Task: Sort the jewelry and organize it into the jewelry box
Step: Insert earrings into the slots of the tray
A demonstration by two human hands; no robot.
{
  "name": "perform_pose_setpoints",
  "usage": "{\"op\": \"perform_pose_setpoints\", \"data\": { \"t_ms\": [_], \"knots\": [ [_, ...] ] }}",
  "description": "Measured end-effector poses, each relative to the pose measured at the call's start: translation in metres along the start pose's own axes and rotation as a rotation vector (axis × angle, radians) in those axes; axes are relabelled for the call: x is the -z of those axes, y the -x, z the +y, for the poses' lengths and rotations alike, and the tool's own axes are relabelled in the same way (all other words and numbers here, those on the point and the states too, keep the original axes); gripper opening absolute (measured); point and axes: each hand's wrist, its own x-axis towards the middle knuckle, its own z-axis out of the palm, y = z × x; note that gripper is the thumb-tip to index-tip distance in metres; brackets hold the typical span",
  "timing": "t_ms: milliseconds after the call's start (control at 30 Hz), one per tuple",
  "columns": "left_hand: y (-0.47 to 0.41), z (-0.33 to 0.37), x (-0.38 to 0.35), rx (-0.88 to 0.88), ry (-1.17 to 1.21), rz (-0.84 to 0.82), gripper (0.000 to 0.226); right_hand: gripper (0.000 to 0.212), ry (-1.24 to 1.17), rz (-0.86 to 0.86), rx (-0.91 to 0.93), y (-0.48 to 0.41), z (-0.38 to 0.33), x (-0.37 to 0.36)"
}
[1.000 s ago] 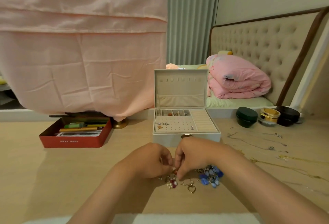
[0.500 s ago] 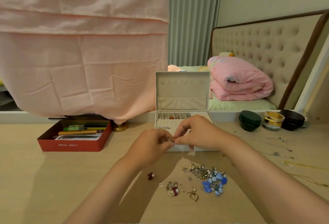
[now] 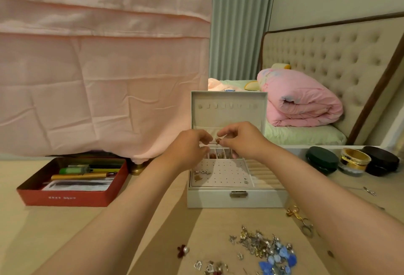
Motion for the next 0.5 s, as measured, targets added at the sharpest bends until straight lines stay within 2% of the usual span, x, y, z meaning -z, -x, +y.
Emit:
{"op": "perform_pose_setpoints", "data": {
  "t_ms": [133,333,500],
  "knots": [
    [-0.015,-0.010,-0.008,-0.008,-0.107,-0.094,0.031,0.008,0.126,-0.054,-0.003,-0.022,0.010,-0.011],
    [-0.024,-0.018,-0.013,-0.015,-0.183,-0.123,0.032,0.006,0.225,-0.078,0.011,-0.039,0.018,-0.024],
    [-0.028,-0.021,-0.017,-0.043,-0.262,-0.215,0.034,0.005,0.376,-0.118,0.028,-0.044,0.019,-0.027]
  ]
}}
